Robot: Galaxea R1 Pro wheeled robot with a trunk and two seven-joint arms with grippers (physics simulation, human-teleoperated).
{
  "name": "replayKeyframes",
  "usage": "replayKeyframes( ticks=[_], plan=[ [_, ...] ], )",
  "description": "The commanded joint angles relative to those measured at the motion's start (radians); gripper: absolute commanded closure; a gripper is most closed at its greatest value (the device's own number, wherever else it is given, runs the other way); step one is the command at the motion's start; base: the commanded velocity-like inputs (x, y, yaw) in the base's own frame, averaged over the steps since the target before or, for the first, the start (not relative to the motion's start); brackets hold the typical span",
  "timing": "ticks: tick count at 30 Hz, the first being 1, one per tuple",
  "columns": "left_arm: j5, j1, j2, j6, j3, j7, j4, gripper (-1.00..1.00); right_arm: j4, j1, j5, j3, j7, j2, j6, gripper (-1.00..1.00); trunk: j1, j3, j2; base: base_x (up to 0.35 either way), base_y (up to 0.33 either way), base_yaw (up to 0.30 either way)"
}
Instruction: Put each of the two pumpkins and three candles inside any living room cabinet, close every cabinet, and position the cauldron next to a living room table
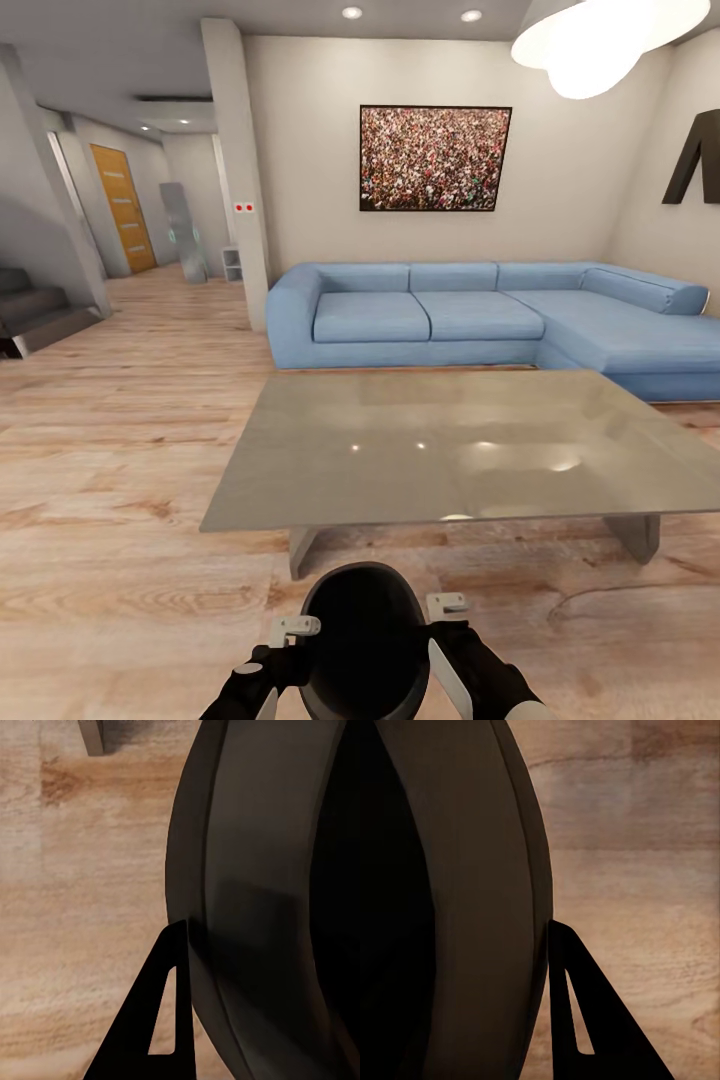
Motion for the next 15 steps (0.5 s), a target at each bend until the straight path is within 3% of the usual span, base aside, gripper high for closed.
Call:
replayKeyframes(
  ticks=[1, 15],
  plan=[
    [0.005, 0.0, 0.001, 0.005, -0.005, 0.009, -0.002, 1.0, -0.003, -0.001, -0.011, 0.008, -0.009, -0.001, 0.003, 1.0, 0.0, -0.001, 0.0, 0.065, 0.0, 0.0],
    [0.005, 0.0, 0.001, 0.005, -0.005, 0.009, -0.002, 1.0, -0.003, -0.001, -0.011, 0.008, -0.009, -0.001, 0.003, 1.0, 0.0, -0.001, 0.0, 0.081, 0.0, 0.0]
  ],
)
